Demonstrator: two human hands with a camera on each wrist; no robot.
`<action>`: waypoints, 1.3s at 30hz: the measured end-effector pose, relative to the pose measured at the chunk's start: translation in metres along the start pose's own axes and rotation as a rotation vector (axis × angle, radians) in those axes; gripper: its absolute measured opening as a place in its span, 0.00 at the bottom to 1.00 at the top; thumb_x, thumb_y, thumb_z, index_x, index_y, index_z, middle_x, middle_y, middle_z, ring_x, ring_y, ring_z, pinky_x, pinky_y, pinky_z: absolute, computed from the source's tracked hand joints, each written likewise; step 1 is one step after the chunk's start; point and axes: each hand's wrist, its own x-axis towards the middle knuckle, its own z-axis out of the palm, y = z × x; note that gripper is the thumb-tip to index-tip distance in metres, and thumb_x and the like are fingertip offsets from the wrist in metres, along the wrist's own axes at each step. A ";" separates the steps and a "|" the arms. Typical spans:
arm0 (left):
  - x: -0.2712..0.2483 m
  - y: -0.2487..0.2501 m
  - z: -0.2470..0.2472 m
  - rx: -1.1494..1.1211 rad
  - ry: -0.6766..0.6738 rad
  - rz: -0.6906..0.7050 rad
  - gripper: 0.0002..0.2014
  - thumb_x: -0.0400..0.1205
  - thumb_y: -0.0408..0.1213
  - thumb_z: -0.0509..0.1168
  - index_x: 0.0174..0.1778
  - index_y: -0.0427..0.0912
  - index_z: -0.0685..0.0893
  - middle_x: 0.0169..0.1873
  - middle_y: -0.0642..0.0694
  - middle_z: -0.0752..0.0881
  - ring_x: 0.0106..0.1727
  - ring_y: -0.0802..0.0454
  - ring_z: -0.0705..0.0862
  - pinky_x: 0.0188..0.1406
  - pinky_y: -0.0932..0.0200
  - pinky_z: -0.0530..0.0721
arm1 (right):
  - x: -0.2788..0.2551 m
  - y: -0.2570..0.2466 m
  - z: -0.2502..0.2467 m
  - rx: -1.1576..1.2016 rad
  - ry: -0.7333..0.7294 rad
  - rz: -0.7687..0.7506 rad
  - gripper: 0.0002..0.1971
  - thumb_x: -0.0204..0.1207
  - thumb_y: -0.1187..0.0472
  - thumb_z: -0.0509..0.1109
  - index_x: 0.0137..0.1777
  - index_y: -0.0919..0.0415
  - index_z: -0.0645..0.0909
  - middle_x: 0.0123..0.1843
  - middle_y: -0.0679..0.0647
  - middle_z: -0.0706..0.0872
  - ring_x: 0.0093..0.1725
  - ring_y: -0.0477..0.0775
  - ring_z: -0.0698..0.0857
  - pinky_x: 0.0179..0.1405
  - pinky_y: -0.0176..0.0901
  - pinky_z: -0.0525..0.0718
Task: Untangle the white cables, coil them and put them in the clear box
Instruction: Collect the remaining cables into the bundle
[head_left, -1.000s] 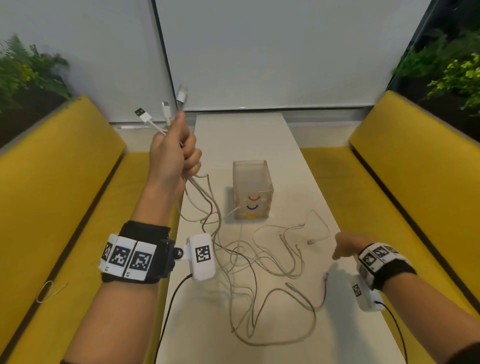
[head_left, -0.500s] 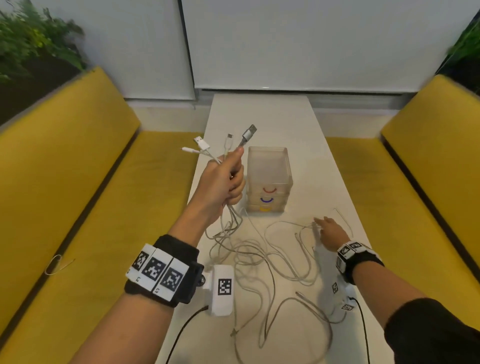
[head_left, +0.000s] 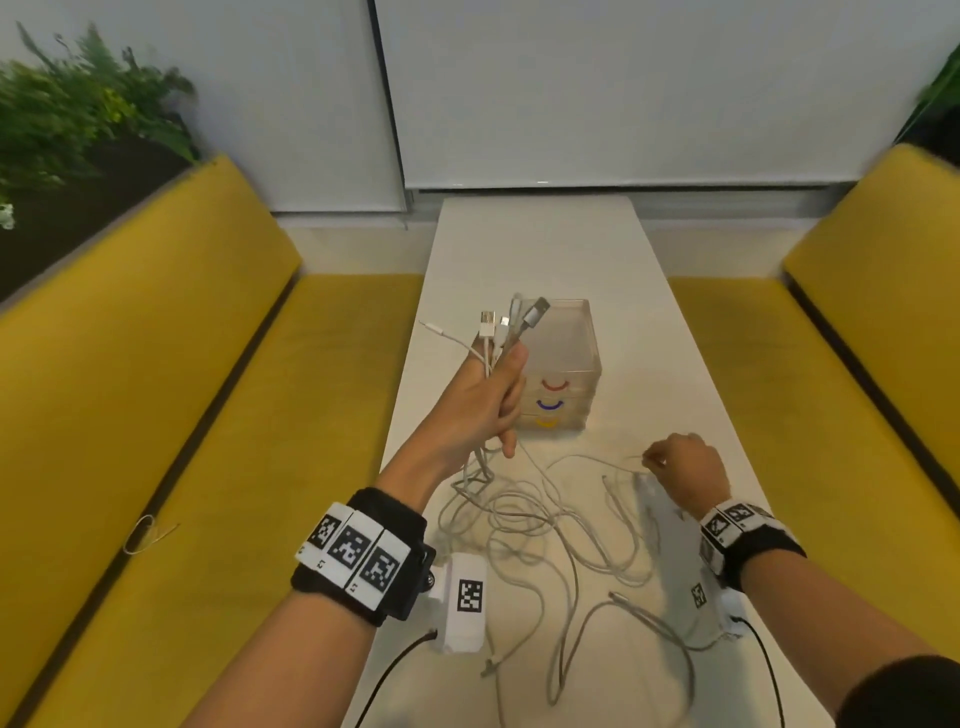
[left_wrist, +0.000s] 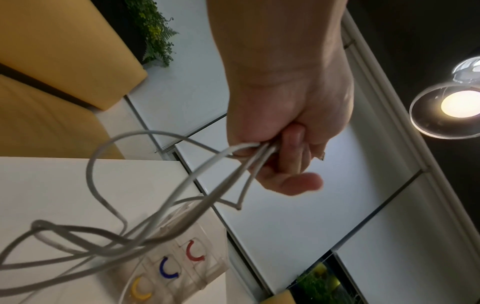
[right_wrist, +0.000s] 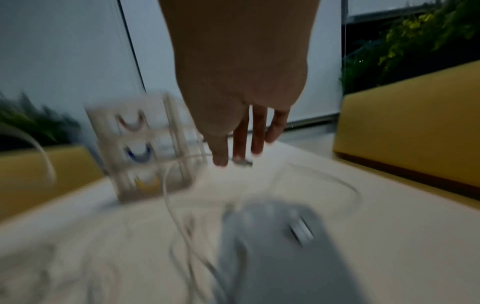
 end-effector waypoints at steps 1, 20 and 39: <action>-0.001 -0.001 0.000 0.020 0.002 -0.008 0.19 0.91 0.49 0.57 0.35 0.52 0.79 0.24 0.46 0.58 0.18 0.56 0.58 0.21 0.55 0.81 | -0.001 -0.005 -0.014 0.053 -0.029 -0.028 0.11 0.80 0.53 0.70 0.52 0.57 0.92 0.49 0.57 0.92 0.49 0.59 0.87 0.45 0.45 0.82; -0.002 0.014 0.040 0.352 -0.116 0.125 0.05 0.85 0.35 0.66 0.55 0.43 0.84 0.29 0.52 0.78 0.27 0.61 0.73 0.25 0.67 0.71 | -0.085 -0.116 -0.225 1.041 -0.226 -0.181 0.34 0.68 0.70 0.81 0.73 0.55 0.74 0.45 0.57 0.90 0.42 0.50 0.90 0.49 0.45 0.91; -0.021 0.135 -0.046 -0.522 0.389 0.479 0.20 0.92 0.51 0.51 0.40 0.42 0.74 0.28 0.46 0.73 0.22 0.55 0.72 0.16 0.61 0.72 | -0.104 -0.060 -0.158 1.011 -0.202 0.080 0.24 0.80 0.54 0.71 0.27 0.53 0.63 0.27 0.49 0.61 0.29 0.50 0.62 0.42 0.52 0.64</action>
